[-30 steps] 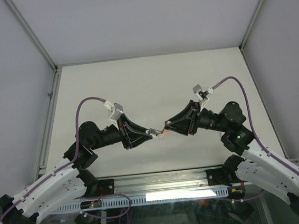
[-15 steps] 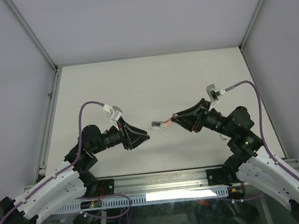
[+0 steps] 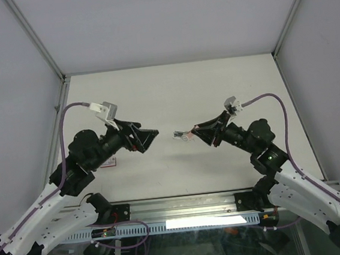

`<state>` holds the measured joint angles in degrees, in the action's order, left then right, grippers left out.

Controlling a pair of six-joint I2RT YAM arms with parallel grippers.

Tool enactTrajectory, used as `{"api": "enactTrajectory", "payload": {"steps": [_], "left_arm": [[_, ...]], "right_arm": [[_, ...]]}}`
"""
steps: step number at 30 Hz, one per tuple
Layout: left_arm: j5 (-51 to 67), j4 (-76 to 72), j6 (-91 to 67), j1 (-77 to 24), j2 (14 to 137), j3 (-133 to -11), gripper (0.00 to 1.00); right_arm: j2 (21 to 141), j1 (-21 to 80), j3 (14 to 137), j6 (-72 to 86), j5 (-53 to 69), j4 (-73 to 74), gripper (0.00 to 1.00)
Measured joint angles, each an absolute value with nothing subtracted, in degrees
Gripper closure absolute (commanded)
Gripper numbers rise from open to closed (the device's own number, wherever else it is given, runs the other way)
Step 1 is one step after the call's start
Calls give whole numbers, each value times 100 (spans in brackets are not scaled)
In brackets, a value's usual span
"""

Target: Load the staples into the stapler

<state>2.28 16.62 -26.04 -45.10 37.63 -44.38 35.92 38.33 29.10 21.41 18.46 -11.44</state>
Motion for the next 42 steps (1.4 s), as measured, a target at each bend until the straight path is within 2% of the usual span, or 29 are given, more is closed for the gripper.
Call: {"api": "enactTrajectory", "payload": {"steps": [3,6,12,16,29,42], "left_arm": [[-294,2108,-2279,-4318,4042,-5277,1],[-384,2333,-1990,-3726,4215,-5551,1],[567,2504,-1798,-1581,4823,-5352,1],[956,2502,-1798,-873,5181,-5030,1],[543,2388,-1529,-591,4818,-4731,1],[451,2355,-1433,-589,4816,-4622,1]], "right_arm": [[4222,3833,2814,1752,1822,-1448,100],[4991,3833,2814,1459,1826,-1820,100],[6235,3833,2818,963,1885,-2703,100],[6969,3833,2893,674,1966,-3306,100],[9035,3806,3291,86,2329,-5306,100],[10488,3774,4021,154,2637,-6195,100]]}}
